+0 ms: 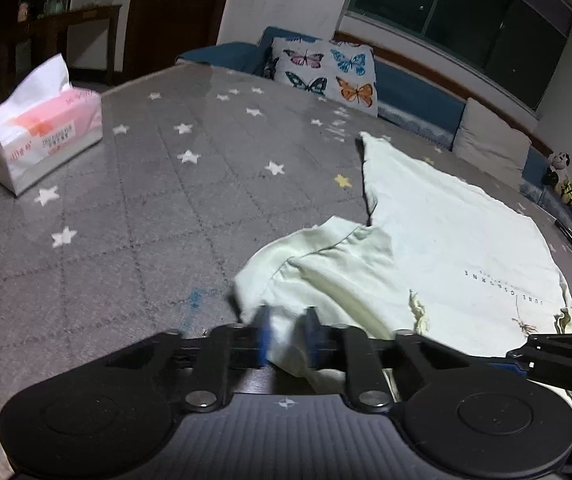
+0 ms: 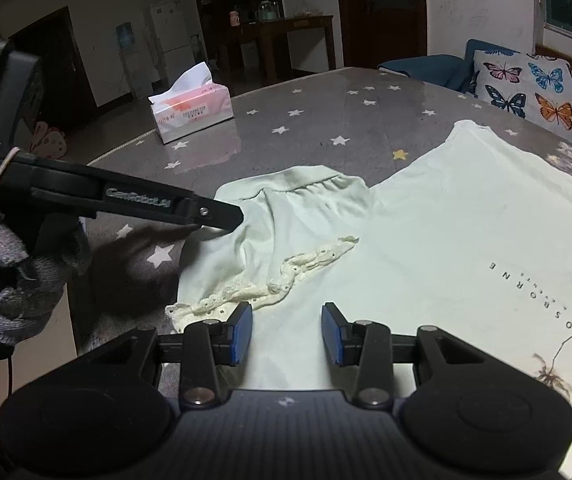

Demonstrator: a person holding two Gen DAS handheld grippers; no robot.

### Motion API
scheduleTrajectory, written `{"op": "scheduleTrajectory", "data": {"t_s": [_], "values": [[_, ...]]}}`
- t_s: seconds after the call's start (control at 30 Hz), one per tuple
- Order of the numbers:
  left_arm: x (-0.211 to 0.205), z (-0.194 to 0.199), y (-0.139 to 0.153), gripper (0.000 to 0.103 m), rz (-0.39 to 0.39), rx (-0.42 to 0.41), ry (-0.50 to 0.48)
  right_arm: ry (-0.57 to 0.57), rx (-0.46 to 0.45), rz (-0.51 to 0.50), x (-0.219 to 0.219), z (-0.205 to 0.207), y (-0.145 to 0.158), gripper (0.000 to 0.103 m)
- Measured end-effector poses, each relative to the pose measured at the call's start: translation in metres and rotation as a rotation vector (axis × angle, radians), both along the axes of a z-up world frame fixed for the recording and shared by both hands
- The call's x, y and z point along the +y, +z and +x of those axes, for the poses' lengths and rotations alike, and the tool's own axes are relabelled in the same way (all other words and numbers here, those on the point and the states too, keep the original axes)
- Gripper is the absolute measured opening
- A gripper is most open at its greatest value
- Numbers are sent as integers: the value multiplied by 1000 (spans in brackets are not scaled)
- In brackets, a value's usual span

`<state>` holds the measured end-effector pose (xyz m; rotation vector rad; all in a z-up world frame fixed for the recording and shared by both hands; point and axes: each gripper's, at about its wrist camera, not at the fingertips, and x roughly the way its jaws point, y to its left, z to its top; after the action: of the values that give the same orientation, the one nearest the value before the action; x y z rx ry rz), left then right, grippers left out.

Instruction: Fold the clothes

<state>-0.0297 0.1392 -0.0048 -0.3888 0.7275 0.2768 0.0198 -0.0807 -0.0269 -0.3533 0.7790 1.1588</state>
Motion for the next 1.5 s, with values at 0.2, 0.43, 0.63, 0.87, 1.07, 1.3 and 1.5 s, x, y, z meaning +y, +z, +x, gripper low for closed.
{"op": "scheduleTrajectory", "data": {"t_s": [0.2,0.43,0.63,0.87,1.07,1.3,1.5], "values": [[5,-10,8,0,25,-48,11,1,5,1,-1,0,-1,44],[17,-24,17,0,47,-64,34,4,5,0,-1,0,-1,44],[19,-28,12,0,54,-33,33,5,5,-2,0,2,-1,44],[14,-25,20,1,83,-43,17,10,4,-5,0,3,-2,45],[-3,-4,30,3,74,-80,-66,9,5,-2,0,2,-2,45],[-23,45,16,3,65,-67,-186,7,5,-3,1,1,-2,45],[-12,64,-2,3,80,-11,-155,8,9,0,1,2,-2,45]]}}
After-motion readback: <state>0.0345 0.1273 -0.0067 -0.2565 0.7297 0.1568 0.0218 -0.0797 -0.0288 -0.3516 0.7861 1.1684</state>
